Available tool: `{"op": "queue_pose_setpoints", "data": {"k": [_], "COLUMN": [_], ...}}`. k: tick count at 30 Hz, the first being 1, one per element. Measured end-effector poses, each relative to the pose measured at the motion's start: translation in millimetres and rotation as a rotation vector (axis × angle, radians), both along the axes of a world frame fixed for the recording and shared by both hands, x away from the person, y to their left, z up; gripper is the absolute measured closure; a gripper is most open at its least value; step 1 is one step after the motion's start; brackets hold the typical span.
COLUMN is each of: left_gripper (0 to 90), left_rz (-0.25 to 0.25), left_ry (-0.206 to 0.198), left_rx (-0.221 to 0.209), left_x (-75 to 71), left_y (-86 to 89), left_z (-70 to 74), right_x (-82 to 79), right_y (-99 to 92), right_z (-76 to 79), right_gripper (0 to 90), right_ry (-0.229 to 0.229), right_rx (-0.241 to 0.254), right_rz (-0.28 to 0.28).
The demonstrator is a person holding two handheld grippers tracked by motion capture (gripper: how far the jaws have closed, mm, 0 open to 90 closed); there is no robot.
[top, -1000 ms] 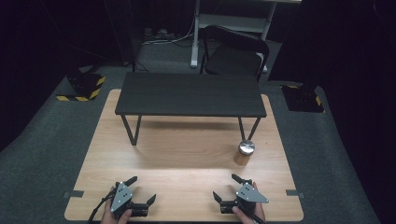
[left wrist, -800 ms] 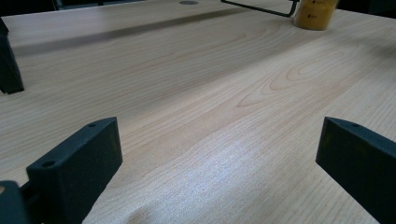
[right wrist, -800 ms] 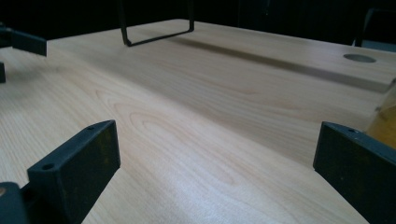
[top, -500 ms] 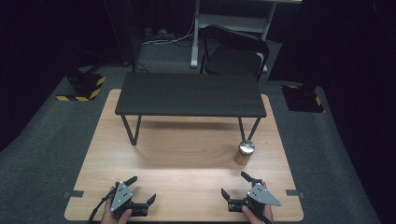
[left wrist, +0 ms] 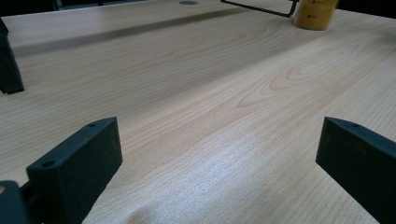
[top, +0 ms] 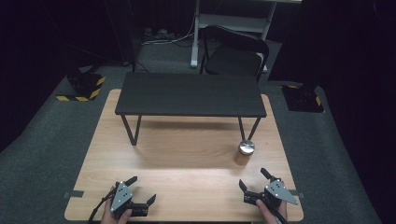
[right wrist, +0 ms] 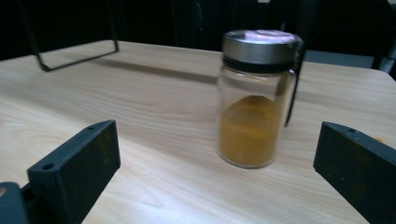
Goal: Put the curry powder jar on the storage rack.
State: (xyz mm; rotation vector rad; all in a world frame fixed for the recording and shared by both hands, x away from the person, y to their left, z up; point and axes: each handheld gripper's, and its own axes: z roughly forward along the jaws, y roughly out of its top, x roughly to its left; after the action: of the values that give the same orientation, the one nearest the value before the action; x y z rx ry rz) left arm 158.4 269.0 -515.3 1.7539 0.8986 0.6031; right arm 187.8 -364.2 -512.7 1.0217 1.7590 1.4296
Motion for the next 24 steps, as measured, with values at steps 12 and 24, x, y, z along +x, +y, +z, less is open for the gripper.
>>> {"op": "queue_pose_setpoints", "data": {"k": [12,24], "left_gripper": [0.5,0.5], "left_rz": [0.002,0.002], "left_ry": [0.002,0.002], "left_rx": [-0.015,-0.027], "left_x": [-0.5,-1.4], "left_y": [1.5,3.3], "left_z": [-1.2,-2.2], "right_x": [43.5,70.1], "right_y": [22.6,46.9], "right_z": [-4.9,-5.7], "right_gripper": [0.3,14.0], "right_ry": [0.047,0.057], "right_rx": [0.017,-0.007], "right_rz": [-0.095,-0.187]}}
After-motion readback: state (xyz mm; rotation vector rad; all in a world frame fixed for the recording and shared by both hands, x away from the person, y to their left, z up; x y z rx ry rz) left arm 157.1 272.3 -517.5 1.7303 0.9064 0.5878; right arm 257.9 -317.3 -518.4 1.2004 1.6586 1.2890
